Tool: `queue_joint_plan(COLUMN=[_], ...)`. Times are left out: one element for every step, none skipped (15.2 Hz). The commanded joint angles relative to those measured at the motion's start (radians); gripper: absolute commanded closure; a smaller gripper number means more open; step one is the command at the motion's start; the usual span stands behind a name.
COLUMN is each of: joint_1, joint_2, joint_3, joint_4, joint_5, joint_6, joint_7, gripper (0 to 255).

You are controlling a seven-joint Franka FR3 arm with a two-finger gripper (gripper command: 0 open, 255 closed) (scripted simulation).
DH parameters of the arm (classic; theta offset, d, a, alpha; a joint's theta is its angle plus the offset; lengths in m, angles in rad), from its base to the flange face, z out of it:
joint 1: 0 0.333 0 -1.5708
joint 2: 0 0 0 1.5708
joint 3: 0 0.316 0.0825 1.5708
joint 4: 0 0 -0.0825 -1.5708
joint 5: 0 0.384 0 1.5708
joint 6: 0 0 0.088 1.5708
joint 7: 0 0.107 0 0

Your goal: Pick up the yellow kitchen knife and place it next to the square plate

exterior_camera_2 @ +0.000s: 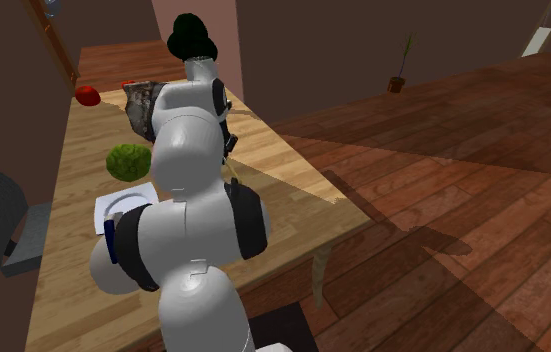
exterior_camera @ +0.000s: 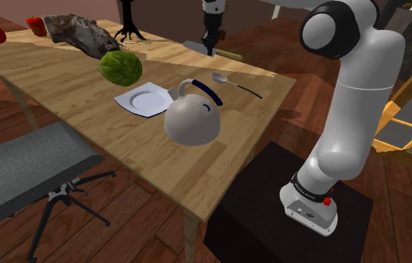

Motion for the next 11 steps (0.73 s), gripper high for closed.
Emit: queue_joint_plan(joint_1=[0.012,0.019,0.025,0.031,0.037,0.041,0.044,0.047,0.049,0.051,0.053], joint_2=[0.052,0.078,0.106,0.135,0.167,0.202,0.227,0.221,0.215,0.21,0.206], joint_3=[0.012,0.019,0.025,0.031,0.037,0.043,0.046,0.046,0.046,0.046,0.046], joint_4=[0.074,0.113,0.154,0.199,0.248,0.302,0.342,0.319,0.296,0.275,0.254], joint_5=[0.011,0.015,0.02,0.025,0.03,0.036,0.04,0.038,0.037,0.036,0.035], joint_6=[-0.026,-0.039,-0.054,-0.071,-0.089,-0.11,-0.125,-0.108,-0.09,-0.074,-0.058], joint_7=[0.028,0.044,0.059,0.074,0.089,0.104,0.114,0.115,0.115,0.116,0.117], gripper=[255,255,255,255,255,255,255,255,255,255,255])
